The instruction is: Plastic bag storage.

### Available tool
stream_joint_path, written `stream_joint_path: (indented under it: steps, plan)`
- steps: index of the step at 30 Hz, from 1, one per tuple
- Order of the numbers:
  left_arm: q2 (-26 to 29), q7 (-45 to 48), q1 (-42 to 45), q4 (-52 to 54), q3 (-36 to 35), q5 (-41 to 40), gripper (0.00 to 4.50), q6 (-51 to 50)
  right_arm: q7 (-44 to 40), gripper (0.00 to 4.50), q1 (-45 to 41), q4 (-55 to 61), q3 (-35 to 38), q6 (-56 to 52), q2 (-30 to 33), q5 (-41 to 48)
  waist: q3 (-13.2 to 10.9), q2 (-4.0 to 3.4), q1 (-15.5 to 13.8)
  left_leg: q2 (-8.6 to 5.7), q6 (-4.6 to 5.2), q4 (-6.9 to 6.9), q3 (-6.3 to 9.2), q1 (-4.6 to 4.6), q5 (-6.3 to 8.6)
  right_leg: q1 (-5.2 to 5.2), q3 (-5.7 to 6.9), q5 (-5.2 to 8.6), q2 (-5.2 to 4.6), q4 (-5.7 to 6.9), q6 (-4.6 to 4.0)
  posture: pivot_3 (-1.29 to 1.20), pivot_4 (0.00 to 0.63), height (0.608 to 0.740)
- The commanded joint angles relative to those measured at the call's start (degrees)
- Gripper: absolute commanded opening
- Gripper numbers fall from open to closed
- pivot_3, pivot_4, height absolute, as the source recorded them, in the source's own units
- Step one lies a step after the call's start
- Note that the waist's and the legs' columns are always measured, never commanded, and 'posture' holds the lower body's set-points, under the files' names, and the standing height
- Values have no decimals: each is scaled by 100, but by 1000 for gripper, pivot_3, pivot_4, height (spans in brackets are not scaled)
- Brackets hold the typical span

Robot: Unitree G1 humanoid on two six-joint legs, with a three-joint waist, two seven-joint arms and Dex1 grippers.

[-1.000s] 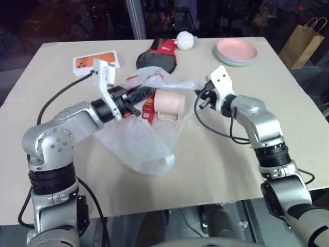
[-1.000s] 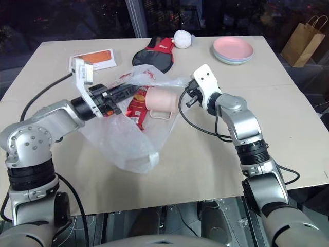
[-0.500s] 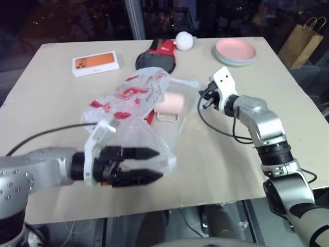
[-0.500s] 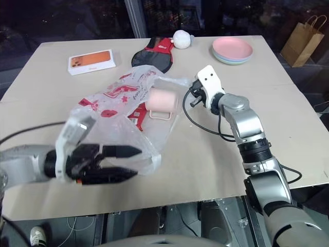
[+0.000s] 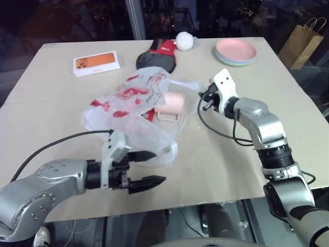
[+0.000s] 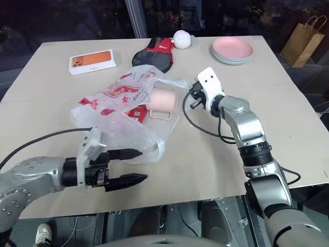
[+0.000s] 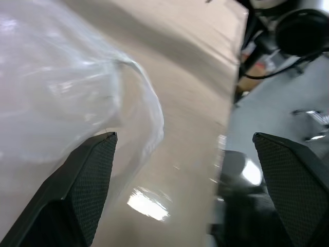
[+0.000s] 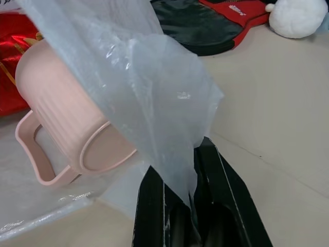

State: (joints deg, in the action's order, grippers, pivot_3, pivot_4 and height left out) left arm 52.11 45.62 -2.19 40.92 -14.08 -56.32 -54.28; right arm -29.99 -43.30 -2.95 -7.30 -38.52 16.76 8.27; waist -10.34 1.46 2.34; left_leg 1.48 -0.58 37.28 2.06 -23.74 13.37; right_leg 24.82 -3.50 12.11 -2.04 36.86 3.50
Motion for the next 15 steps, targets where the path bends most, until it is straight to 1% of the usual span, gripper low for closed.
stream_joint_path:
  steps: [1, 3, 5, 7, 9, 11, 13, 15]
  plan:
    - [-112, -122, 388, -85, 515, 146, 4406, 36, 53, 0, -7, 366, 147, -112, 74, 59, 0, -2, -4, 0, 0, 0, -1, 0, 0, 0, -1, 0, 0, 0, 0, 0, 150, 740]
    - [-291, -245, 793, -294, 1041, 420, 4406, 7, 78, 0, -1, 438, 128, -191, 92, 53, 0, -2, -16, 0, 0, 0, 0, 1, 0, -1, -1, 0, 0, 0, 0, 0, 150, 740]
    - [-494, -420, 1111, -527, 1326, 510, 4406, -131, 103, 0, 11, 499, 115, -252, 91, 49, 0, -1, -6, -1, 0, 3, -3, 0, 0, -1, -3, -1, 0, 1, 1, 0, 150, 740]
    - [-585, -453, 1285, -678, 1517, 638, 4406, -143, 132, 0, 24, 551, 103, -303, 83, 42, 1, -1, 2, -1, 1, 3, -2, 0, 0, -1, -3, -1, 1, 2, 1, 0, 150, 740]
    - [-630, -349, 1411, -815, 1637, 699, 3871, -104, 167, 0, 13, 553, 100, -330, 58, 38, 0, -1, 11, 0, 1, 3, -3, 1, 0, 0, -4, -1, 2, 5, 1, 0, 150, 740]
    - [-676, -237, 1485, -929, 1661, 701, 3074, -51, 188, 0, -9, 521, 94, -328, 44, 35, 0, -1, 12, 1, 1, 2, -2, 1, 0, 1, -4, 0, 3, 6, 1, 0, 150, 740]
    - [-776, -185, 1490, -992, 1563, 682, 2105, 79, 199, 0, -17, 487, 96, -314, 35, 40, 0, -1, 8, 1, 1, 3, -2, 1, 0, 1, -4, 0, 3, 6, 1, 0, 150, 740]
    - [-970, -201, 1477, -1059, 1240, 415, 1129, 169, 207, 0, -29, 380, 127, -262, 17, 49, 1, -1, 5, 1, 1, 3, -3, 0, 0, 1, -4, 0, 2, 5, 1, 0, 150, 740]
